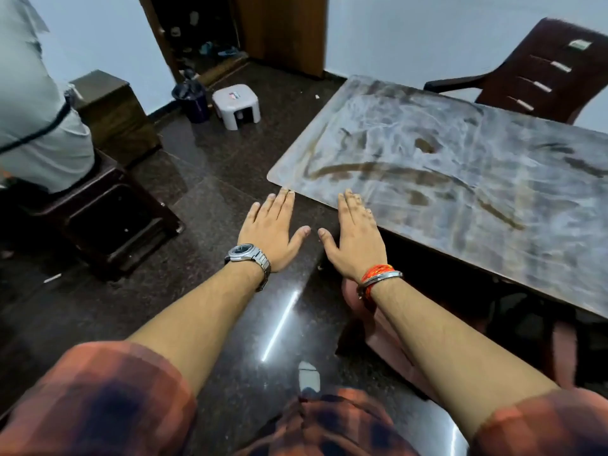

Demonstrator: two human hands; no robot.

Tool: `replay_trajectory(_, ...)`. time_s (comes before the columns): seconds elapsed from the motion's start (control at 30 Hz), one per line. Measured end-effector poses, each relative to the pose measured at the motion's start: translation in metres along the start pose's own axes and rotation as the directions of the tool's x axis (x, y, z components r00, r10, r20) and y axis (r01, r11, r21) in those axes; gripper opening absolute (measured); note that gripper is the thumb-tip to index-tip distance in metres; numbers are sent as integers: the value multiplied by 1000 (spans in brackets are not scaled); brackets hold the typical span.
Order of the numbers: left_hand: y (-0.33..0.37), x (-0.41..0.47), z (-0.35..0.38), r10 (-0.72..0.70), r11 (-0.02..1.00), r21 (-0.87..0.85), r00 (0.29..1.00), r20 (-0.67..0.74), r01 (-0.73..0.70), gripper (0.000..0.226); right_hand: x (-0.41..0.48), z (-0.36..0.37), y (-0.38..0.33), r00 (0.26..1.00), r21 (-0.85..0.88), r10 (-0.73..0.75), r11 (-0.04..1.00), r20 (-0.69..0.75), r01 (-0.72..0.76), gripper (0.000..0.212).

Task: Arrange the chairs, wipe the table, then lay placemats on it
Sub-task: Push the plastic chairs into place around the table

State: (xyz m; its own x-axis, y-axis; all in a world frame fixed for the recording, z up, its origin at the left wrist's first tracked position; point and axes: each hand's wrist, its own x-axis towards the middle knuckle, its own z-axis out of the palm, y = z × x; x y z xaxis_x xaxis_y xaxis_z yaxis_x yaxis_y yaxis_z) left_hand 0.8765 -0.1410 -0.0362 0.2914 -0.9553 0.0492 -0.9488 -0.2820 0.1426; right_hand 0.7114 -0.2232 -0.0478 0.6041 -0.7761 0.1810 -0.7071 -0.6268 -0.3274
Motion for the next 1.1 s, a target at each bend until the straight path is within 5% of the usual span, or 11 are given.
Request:
replay_trajectory(0.23, -87, 103, -9, -53, 998, 27, 992, 115, 50, 77, 126, 42, -31, 994, 8, -18, 1000, 107, 17, 75)
replay_trajectory(0.5, -201, 254, 10, 50, 997, 53, 971, 235, -64, 83, 283, 112, -51, 979, -26, 108, 994, 171, -105, 76)
replay_trajectory(0.83, -303, 486, -26, 242, 964, 66, 952, 185, -258, 79, 515, 118, -77, 947, -59, 321, 945, 8, -320, 72)
replay_trajectory(1.1, -287, 699, -4, 423, 904, 10, 898, 124, -428, 76, 676, 139, -3, 872, -65, 480, 871, -100, -487, 72)
